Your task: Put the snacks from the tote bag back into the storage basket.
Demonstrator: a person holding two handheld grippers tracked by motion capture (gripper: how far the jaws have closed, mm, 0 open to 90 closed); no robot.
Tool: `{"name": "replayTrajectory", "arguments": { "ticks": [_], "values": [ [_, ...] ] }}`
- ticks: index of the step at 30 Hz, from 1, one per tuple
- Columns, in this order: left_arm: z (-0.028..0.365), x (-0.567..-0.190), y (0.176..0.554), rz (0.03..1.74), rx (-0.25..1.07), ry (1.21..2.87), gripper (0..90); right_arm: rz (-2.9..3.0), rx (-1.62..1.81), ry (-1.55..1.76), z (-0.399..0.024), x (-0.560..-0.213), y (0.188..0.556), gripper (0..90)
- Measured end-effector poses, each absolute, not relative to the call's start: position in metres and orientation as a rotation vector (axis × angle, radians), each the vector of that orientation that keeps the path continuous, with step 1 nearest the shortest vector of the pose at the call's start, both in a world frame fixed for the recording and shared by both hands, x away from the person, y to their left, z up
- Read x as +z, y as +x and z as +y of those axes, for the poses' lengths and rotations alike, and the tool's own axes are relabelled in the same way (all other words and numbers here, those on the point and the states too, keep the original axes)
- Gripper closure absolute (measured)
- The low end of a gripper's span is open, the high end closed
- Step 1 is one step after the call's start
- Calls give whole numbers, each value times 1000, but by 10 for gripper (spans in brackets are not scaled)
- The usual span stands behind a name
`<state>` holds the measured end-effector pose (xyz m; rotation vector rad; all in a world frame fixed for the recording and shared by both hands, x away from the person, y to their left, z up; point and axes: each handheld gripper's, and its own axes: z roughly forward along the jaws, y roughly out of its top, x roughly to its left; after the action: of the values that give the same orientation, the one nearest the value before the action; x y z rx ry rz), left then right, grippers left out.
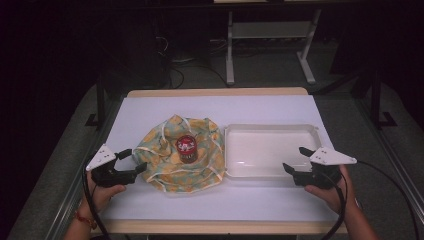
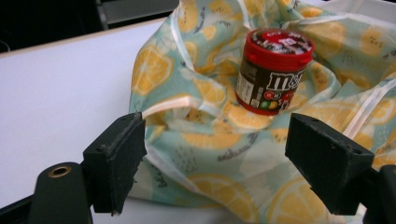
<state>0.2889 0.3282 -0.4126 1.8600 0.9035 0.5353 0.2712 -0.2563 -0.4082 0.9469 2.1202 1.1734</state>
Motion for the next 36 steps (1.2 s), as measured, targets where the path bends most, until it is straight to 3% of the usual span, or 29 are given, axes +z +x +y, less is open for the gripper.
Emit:
{"name": "replayTrajectory", "arguments": {
  "ticks": [36],
  "values": [
    [300,-397,289,907,472,1900,171,2098,1183,954,-260,-406,269,231]
  ]
}}
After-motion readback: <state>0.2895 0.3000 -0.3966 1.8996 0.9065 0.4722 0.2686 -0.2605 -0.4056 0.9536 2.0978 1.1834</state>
